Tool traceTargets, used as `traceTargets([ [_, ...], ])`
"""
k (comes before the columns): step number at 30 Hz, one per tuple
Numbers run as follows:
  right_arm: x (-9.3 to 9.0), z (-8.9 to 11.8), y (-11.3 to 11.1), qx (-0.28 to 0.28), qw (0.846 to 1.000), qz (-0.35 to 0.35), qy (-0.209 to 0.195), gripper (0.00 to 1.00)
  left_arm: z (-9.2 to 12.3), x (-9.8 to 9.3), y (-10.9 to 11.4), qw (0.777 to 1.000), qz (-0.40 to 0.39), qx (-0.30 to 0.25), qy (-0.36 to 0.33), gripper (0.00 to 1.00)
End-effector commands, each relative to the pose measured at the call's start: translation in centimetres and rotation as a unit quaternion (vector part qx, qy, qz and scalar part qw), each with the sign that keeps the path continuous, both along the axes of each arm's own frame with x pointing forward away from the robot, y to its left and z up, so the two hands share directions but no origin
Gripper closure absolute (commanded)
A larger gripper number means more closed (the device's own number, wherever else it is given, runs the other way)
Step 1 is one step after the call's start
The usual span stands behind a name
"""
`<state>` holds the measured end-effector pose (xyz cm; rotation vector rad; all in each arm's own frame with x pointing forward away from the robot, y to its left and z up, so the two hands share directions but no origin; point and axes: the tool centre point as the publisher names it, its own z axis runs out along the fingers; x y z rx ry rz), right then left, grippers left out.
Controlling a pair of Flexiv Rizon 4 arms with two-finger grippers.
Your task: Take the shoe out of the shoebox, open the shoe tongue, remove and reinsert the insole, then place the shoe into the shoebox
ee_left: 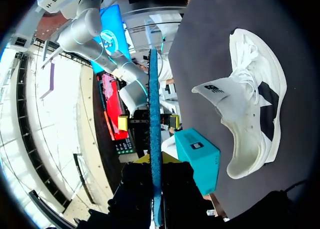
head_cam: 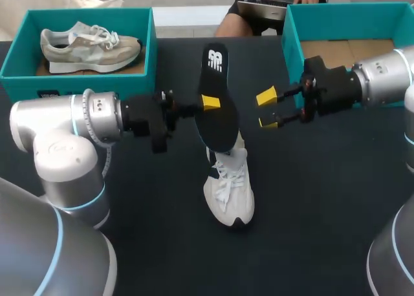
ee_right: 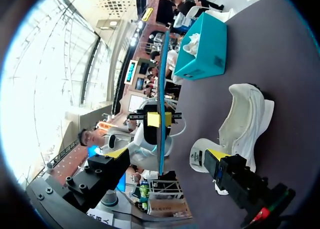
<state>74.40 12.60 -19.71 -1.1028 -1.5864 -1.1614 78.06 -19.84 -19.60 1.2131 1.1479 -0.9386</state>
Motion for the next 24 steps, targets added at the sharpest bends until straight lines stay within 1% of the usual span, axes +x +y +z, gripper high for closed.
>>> traceTargets([
  [1,1.2,-0.7,1.3,0.003,1.0,0.016,0.003,0.19,-0.3,0.1,-1.1,1.0,0.003,-0.005,-0.003,1.0],
  [2,1.2,-0.8,1.4,0.005,1.0,0.016,0.001,0.38,-0.3,0.2,-1.4,1.0,0.007,-0.009,-0.001,1.0],
  [3,1.1,-0.9,1.5,0.007,1.0,0.016,0.0,0.47,-0.4,0.3,-1.6,1.0,0.008,-0.01,-0.001,1.0],
  [4,1.1,-1.0,1.6,0.008,1.0,0.016,-0.001,0.52,-0.4,0.5,-1.9,1.0,0.012,-0.014,-0.004,1.0],
  [8,1.1,-1.2,2.1,0.012,1.0,0.018,-0.003,0.56,-0.7,1.2,-2.7,1.0,0.018,-0.018,-0.003,1.0],
  [17,1.2,-1.4,2.7,0.022,1.0,0.018,-0.006,0.56,-1.3,2.3,-4.4,0.999,0.025,-0.023,-0.002,1.0],
  [24,1.4,-1.6,3.0,0.027,0.999,0.02,-0.006,0.6,-1.3,3.1,-5.5,0.999,0.029,-0.028,-0.002,1.0],
])
